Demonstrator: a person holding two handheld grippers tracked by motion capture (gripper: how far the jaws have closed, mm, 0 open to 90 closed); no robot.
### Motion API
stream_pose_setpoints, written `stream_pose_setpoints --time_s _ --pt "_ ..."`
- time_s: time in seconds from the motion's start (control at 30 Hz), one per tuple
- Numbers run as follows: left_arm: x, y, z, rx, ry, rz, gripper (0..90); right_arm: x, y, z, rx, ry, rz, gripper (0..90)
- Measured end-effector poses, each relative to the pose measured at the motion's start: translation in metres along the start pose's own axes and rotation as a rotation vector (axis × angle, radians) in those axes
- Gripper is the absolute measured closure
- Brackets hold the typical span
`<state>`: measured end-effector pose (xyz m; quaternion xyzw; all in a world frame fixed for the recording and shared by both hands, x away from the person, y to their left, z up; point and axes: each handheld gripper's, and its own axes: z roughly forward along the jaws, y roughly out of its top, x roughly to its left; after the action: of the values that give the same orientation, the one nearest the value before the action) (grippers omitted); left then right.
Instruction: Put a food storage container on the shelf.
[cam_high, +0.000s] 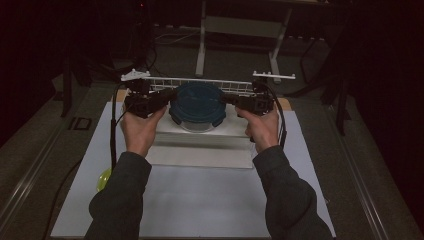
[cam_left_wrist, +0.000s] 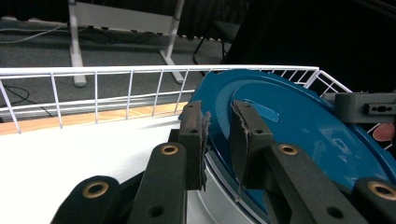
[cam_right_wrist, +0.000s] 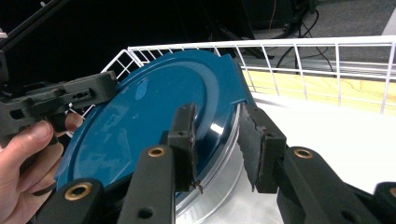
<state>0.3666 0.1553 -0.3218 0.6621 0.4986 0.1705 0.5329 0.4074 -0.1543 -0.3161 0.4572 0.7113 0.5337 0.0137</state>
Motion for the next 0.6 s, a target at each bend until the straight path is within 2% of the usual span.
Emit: stream_pose_setpoints --time_s 0.13,0.33,0.5,0.6 --pt "0.0 0.0 -0.001 -0.002 0.001 0.0 75.9 0.002 -0.001 -0.001 -0.003 -0.006 -0.017 66.6" --pt "-0.001 0.001 -0.009 -0.024 0.001 0.022 75.7 0.006 -0.002 -0.008 -0.015 -0.042 -0.077 65.1" --pt "-0.002 0.001 -0.018 -0.043 -0.025 0.025 73.2 0.007 -0.003 -0.017 -0.027 -0.069 -0.119 64.0" --pt "-0.005 0.0 -0.024 -0.04 -0.018 0.06 71.6 0.007 -0.005 -0.022 -0.027 -0.075 -0.136 64.5"
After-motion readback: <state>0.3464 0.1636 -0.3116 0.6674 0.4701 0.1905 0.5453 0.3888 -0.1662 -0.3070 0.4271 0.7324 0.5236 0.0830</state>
